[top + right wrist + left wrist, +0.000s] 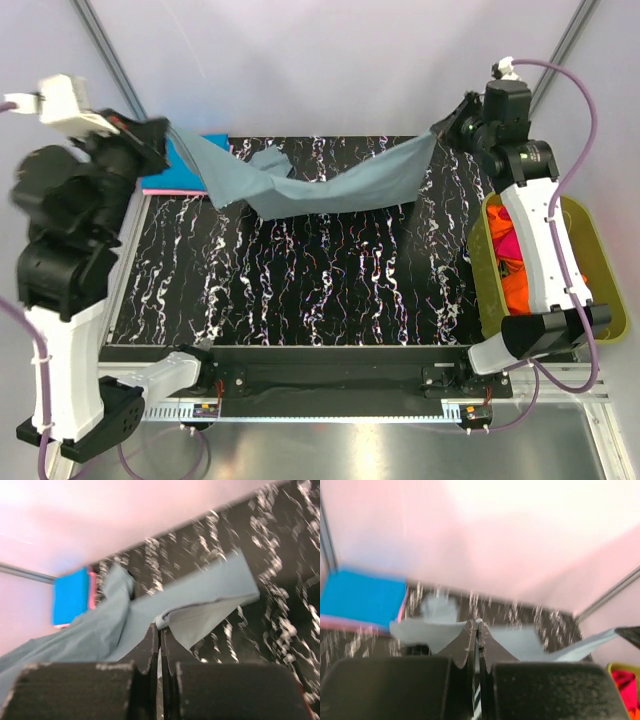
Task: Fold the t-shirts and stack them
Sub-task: Flatten the tshirt out
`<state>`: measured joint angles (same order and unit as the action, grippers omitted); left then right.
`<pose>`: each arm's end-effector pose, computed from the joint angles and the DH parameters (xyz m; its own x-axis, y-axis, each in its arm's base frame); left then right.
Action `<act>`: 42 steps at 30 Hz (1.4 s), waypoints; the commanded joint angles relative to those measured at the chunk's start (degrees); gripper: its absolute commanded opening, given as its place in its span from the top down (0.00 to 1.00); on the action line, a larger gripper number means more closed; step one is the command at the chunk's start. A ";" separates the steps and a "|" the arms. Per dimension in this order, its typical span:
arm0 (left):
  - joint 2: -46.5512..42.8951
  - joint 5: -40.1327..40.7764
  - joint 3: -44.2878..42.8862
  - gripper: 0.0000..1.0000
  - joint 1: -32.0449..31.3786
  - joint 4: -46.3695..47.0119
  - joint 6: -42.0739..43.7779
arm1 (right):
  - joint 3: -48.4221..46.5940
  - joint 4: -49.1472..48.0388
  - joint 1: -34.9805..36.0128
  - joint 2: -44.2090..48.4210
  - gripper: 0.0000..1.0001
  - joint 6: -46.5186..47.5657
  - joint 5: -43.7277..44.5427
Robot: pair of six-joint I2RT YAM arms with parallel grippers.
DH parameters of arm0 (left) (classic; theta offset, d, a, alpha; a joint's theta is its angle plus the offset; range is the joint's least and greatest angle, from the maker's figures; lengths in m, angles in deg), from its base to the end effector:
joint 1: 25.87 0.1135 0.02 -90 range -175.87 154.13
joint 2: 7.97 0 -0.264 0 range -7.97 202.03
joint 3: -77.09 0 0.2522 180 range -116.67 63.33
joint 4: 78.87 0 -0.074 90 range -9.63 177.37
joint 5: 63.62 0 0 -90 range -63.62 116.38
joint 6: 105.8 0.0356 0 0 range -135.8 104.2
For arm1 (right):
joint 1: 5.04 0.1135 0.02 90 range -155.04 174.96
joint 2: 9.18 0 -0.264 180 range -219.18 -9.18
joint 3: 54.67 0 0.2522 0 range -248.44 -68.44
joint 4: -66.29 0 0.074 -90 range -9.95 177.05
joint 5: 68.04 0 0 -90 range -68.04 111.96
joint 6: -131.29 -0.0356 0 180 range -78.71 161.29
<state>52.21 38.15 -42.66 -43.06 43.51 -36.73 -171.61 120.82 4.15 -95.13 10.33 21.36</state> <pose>0.1218 -0.0301 0.5637 -0.0034 -0.3650 -0.9310 0.0999 0.9262 -0.3635 0.3139 0.0512 0.4629 -0.4251 0.4523 -0.7840 0.0578 0.8780 0.4752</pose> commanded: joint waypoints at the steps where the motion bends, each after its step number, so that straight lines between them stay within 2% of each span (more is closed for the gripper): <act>1: 0.11 -2.27 -9.56 1.00 0.23 12.03 9.13 | -6.84 -2.19 -0.31 2.28 1.00 1.78 -5.19; 6: -1.03 -7.81 -18.97 1.00 0.23 14.41 11.00 | -7.57 -7.10 -0.23 11.05 1.00 1.34 -10.11; 13: -9.99 -7.99 -23.37 1.00 0.23 18.71 10.39 | -2.91 -12.38 -0.23 27.58 1.00 0.20 -12.05; 17: -12.45 -7.73 -24.08 1.00 0.05 20.65 9.94 | -2.12 -12.12 -0.23 33.99 1.00 -2.95 -14.42; 22: -10.44 -6.86 -22.24 1.00 -0.56 23.55 10.38 | 0.33 -9.66 -0.23 36.03 1.00 -6.04 -14.17; 26: -7.37 -5.10 -14.70 1.00 -0.91 23.73 13.71 | 4.20 -9.92 -0.31 32.79 1.00 -5.25 -10.92; 29: -6.48 -3.51 -2.94 1.00 -0.91 26.52 15.30 | 9.12 -13.07 -0.23 29.46 1.00 -4.11 -7.67; 30: -6.57 -3.33 6.15 1.00 -0.91 28.89 16.35 | 12.18 -14.39 -0.23 28.39 1.00 -3.41 -6.96; 34: -0.01 1.32 18.77 1.00 0.48 36.98 17.33 | 21.25 -22.91 -0.23 20.16 1.00 2.02 -3.36; 37: 6.42 -1.66 23.97 1.00 4.35 43.21 18.63 | 24.51 -27.75 -0.57 11.64 1.00 5.90 0.25; 38: 11.75 -1.23 24.34 1.00 4.97 43.68 18.64 | 24.77 -29.68 -0.84 9.34 1.00 6.52 2.51; 42: 23.73 -5.79 25.66 1.00 9.45 52.10 13.22 | 23.64 -33.21 -2.24 -2.18 1.00 9.16 1.93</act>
<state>73.93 34.24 -16.26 -36.20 82.11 -20.73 -146.08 96.28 3.06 -94.37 14.90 20.22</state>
